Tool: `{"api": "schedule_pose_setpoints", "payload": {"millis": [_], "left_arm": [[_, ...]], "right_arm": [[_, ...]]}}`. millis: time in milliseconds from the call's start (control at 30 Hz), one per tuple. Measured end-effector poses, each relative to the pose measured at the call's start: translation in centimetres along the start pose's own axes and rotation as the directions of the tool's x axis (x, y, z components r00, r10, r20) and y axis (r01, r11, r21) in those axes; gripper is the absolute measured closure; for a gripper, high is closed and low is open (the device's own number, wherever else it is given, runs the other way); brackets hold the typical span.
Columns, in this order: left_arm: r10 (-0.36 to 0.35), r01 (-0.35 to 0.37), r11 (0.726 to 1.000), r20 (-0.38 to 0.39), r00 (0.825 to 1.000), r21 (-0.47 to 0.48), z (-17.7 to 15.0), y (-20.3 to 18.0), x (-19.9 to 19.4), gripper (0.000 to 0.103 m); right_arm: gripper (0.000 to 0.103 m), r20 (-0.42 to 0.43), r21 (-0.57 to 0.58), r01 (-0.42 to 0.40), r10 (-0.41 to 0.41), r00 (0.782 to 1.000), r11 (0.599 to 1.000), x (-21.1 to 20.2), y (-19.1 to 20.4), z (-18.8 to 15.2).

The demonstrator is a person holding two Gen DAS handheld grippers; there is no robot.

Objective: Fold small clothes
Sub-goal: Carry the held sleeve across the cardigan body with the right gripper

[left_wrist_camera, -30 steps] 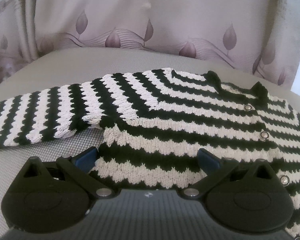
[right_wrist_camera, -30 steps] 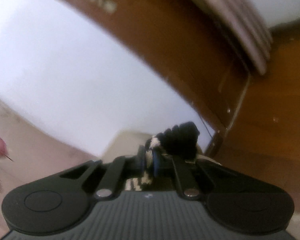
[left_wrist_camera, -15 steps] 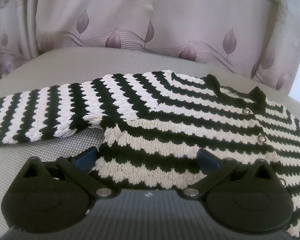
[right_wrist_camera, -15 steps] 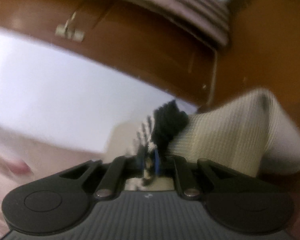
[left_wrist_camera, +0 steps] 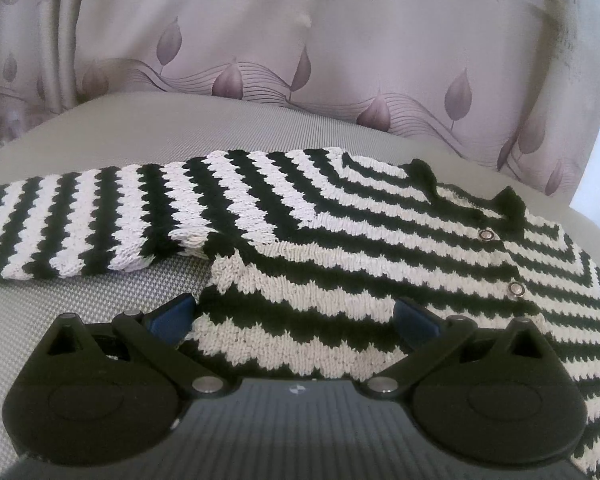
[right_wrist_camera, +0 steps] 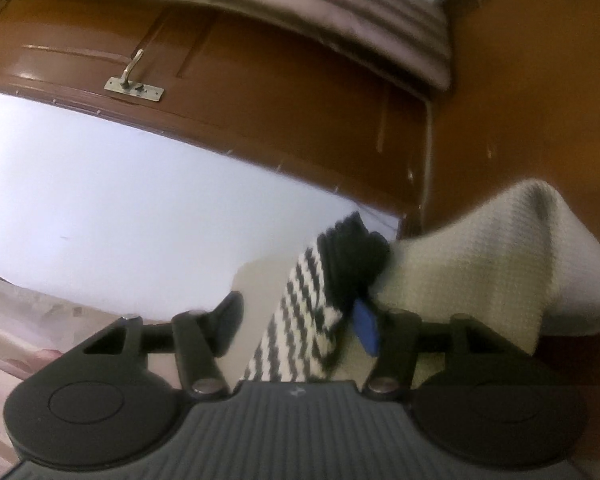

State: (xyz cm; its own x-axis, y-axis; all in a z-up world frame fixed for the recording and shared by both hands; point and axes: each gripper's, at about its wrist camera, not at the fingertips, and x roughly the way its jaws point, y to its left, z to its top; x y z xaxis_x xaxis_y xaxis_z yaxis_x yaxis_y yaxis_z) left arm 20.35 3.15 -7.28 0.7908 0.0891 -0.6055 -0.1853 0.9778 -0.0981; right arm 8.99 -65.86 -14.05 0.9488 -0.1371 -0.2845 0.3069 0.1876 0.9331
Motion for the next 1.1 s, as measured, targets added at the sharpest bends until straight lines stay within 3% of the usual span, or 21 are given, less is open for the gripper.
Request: {"api": "schedule_pose_setpoints", "payload": {"millis": [167,200,233,300,367,500,633,867,1100], "left_arm": [[-0.002,0.002,1.000,0.001,1.000,-0.006,0.1,0.0,-0.1,0.000],[-0.005,0.005,1.000,0.002,1.000,-0.010,0.1,-0.1,-0.1,0.000],[-0.007,0.007,1.000,0.004,1.000,-0.014,0.2,-0.1,-0.1,0.000],[-0.012,0.012,1.000,0.005,1.000,-0.020,0.2,0.0,-0.1,0.000],[-0.021,0.022,0.999,0.011,1.000,-0.036,0.2,0.2,-0.2,0.000],[-0.055,0.058,0.994,0.031,0.998,-0.094,0.2,1.1,-0.5,0.000],[-0.082,0.090,0.984,0.057,0.995,-0.152,0.1,2.0,-0.7,0.000],[-0.082,0.090,0.983,0.060,0.995,-0.158,0.1,2.1,-0.7,0.000],[-0.099,0.113,0.974,0.077,0.992,-0.199,-0.1,2.8,-1.1,0.000]], "right_arm": [[0.048,0.015,-0.100,0.075,-0.074,0.997,0.992,1.3,1.7,0.0],[0.058,0.005,-0.156,0.105,-0.106,0.994,0.982,1.6,2.4,0.0],[0.080,-0.003,-0.213,0.140,-0.144,0.990,0.967,2.0,2.9,0.0],[0.092,-0.045,-0.214,0.178,-0.191,0.980,0.960,3.2,3.1,0.3],[0.092,-0.056,-0.136,0.151,-0.159,0.986,0.979,3.5,3.8,0.9],[0.092,-0.053,-0.186,0.010,-0.020,0.998,0.983,3.9,10.7,0.0],[0.092,-0.125,-0.235,-0.127,0.100,0.987,0.964,5.5,18.0,-3.9],[0.092,-0.300,-0.205,-0.342,0.273,0.914,0.917,9.3,26.8,-14.9],[0.092,-0.492,-0.162,-0.422,0.298,0.818,0.892,12.8,30.4,-27.9]]}}
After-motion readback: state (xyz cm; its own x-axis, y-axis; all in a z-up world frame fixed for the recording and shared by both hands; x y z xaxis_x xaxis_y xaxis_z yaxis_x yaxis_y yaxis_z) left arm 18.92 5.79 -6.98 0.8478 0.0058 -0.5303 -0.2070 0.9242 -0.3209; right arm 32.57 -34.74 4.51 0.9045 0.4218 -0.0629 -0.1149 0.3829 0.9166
